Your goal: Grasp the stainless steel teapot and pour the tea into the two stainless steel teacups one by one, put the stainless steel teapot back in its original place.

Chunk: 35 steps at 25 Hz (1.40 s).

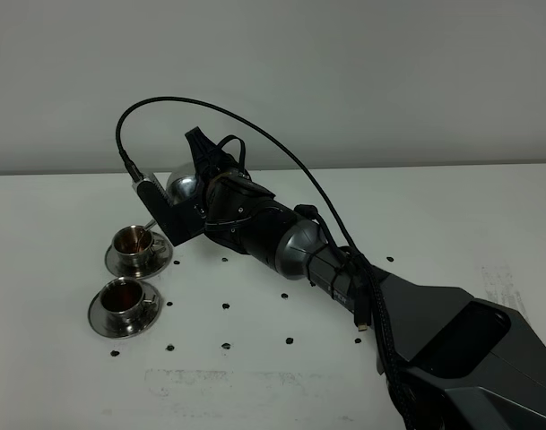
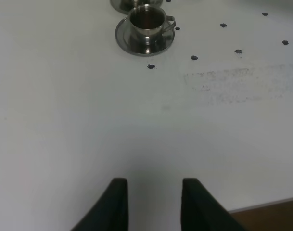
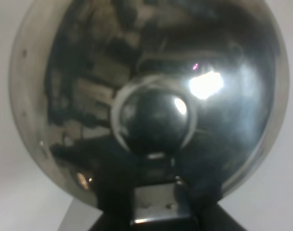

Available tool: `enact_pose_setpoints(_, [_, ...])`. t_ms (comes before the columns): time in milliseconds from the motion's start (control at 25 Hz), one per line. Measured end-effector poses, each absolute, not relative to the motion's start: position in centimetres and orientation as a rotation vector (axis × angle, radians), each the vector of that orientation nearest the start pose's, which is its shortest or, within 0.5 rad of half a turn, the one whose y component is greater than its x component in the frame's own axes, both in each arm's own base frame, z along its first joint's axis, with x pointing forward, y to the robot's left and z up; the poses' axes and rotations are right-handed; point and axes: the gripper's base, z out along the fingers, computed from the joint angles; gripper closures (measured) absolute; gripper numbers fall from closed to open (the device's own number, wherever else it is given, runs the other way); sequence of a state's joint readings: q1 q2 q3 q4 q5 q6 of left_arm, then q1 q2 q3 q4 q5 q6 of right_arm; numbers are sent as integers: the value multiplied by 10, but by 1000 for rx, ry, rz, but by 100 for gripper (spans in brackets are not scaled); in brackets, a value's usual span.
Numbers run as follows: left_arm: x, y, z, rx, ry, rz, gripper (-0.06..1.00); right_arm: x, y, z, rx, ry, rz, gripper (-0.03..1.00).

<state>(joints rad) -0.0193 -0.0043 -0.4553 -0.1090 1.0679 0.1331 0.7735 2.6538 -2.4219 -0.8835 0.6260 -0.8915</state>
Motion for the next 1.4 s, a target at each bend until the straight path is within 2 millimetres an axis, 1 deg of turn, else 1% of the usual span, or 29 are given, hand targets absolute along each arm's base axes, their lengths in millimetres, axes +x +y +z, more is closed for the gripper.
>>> enact_pose_setpoints(800, [-1,-9,265,162,2081,-63,64,449,381,163,-1997,1026,-1010,78])
enact_pose_setpoints(1400, [-1,-9,265,162,2081,-63,64,450,383,166,-1988,963,-1040,78])
